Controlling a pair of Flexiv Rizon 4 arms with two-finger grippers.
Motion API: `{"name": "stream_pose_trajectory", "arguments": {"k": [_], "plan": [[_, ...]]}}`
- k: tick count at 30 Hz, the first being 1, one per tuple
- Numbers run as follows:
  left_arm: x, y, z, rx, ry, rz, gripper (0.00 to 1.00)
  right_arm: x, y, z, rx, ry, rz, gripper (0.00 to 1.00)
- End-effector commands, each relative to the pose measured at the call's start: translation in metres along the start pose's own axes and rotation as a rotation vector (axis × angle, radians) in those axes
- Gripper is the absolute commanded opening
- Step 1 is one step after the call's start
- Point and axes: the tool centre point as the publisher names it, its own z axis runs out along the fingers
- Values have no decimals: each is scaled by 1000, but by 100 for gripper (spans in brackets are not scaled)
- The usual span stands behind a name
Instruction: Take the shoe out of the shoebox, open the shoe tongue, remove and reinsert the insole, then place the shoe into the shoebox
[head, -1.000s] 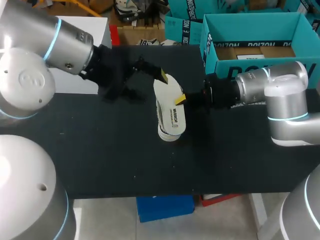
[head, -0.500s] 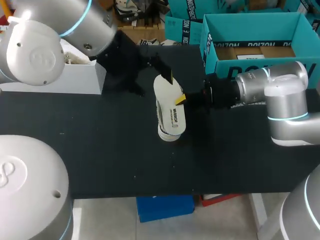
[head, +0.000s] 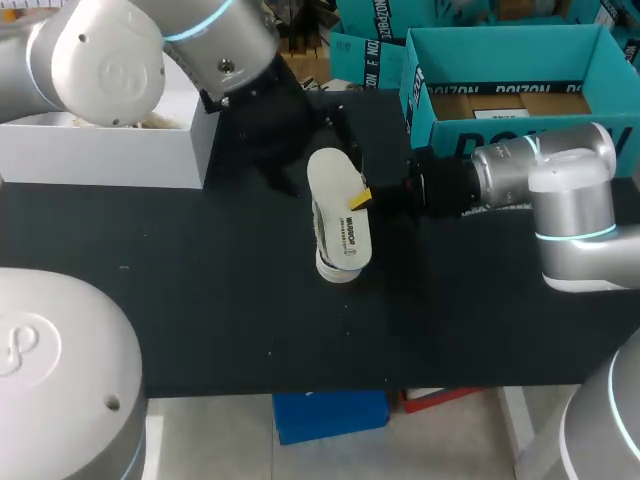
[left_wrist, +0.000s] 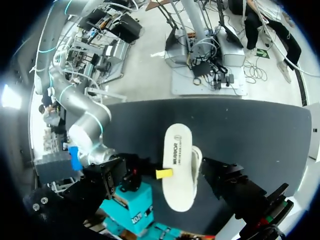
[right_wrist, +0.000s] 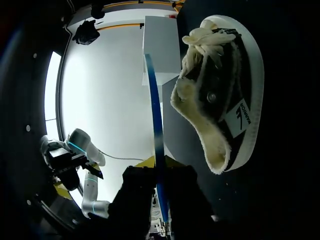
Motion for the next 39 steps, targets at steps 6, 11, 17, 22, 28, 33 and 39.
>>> {"name": "stream_pose_trajectory", "arguments": {"k": [6, 11, 17, 22, 28, 33, 39], "plan": [[-24, 4, 18, -59, 254, 17, 100, -1, 0, 1, 0, 0, 0, 0], [-27, 4, 25, -64, 269, 25, 100, -1, 0, 1, 0, 0, 0, 0], [-24, 8, 35, -17, 253, 9, 100, -1, 0, 1, 0, 0, 0, 0], [-18, 17, 41, 20, 227, -25, 100, -1, 0, 1, 0, 0, 0, 0], [-15, 27, 52, 75, 223, -21, 100, -1, 0, 1, 0, 0, 0, 0], [-16, 36, 61, 78, 248, 7, 100, -1, 0, 1, 0, 0, 0, 0], [-15, 53, 61, 46, 285, 15, 100, -1, 0, 1, 0, 0, 0, 0]]}}
